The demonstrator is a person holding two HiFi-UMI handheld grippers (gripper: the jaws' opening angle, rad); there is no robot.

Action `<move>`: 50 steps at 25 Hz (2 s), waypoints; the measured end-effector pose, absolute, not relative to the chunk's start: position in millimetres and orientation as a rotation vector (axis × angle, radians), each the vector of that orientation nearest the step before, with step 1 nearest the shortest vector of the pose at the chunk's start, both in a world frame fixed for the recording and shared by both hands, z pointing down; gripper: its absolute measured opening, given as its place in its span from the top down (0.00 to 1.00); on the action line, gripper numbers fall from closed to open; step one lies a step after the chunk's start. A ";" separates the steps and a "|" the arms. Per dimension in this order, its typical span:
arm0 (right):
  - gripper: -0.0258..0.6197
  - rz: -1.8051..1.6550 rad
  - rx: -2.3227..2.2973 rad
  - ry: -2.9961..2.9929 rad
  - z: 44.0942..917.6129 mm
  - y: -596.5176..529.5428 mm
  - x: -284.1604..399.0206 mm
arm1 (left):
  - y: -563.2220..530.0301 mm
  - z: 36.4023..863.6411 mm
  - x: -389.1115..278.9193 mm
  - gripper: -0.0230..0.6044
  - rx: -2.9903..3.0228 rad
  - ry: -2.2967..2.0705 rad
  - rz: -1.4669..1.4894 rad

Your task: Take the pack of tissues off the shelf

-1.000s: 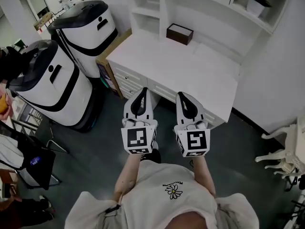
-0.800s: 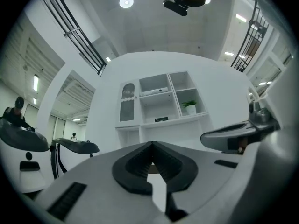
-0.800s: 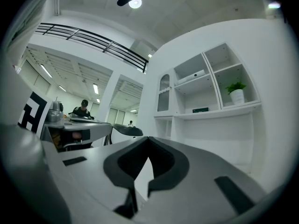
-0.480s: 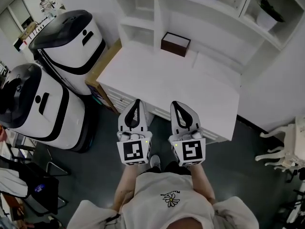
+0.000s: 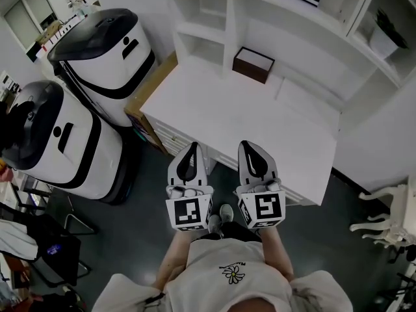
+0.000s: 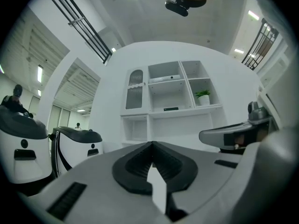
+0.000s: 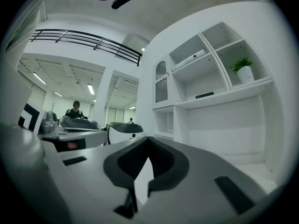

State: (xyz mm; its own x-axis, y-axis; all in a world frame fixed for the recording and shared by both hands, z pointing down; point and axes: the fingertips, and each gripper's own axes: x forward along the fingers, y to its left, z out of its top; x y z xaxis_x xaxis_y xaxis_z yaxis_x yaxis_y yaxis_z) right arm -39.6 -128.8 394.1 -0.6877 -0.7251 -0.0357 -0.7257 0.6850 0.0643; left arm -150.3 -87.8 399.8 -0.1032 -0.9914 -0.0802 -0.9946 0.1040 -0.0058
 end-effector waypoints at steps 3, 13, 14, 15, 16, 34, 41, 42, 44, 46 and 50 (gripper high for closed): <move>0.96 0.128 -1.240 2.866 393.2 -137.6 -39.3 | -95.6 399.8 -149.4 0.97 -2.055 2.288 0.090; 0.96 0.228 -1.342 2.790 381.9 -185.1 7.2 | -160.8 396.4 -108.5 0.97 -2.116 2.209 0.102; 0.96 0.239 -1.371 2.775 381.3 -190.2 16.4 | -167.6 395.8 -102.2 0.97 -2.127 2.194 0.100; 0.96 0.243 -1.405 2.757 381.3 -195.7 26.2 | -173.8 395.3 -95.6 0.97 -2.141 2.178 0.100; 0.96 0.237 -1.441 2.739 382.0 -201.2 35.9 | -179.5 394.7 -89.1 0.97 -2.157 2.162 0.102; 0.96 0.207 -1.854 2.464 373.3 -243.7 94.8 | -259.6 379.5 -41.4 0.97 -2.460 1.764 0.069; 0.96 0.187 -1.976 2.358 372.4 -252.6 88.2 | -282.4 376.2 -54.9 0.97 -2.522 1.675 0.074; 0.96 0.184 -1.983 2.348 372.0 -253.8 87.4 | -285.2 375.5 -56.5 0.97 -2.527 1.667 0.076; 0.96 0.184 -1.994 2.329 370.7 -256.4 85.3 | -290.5 374.3 -60.0 0.97 -2.535 1.656 0.086; 0.96 0.183 -2.009 2.310 369.9 -259.1 83.9 | -294.9 373.9 -63.1 0.97 -2.544 1.647 0.093; 0.96 0.135 -1.984 2.286 366.4 -263.0 81.9 | -301.0 374.0 -65.4 0.97 -2.563 1.629 0.099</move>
State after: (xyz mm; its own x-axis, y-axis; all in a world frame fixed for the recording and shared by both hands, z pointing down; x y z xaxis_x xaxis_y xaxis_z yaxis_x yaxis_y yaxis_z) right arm 81.9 -263.0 366.4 -0.1386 -0.9801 -0.1424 -0.9900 0.1409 -0.0063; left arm -65.4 -301.0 374.0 0.4247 -0.8986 -0.1102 -0.9053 -0.4216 -0.0519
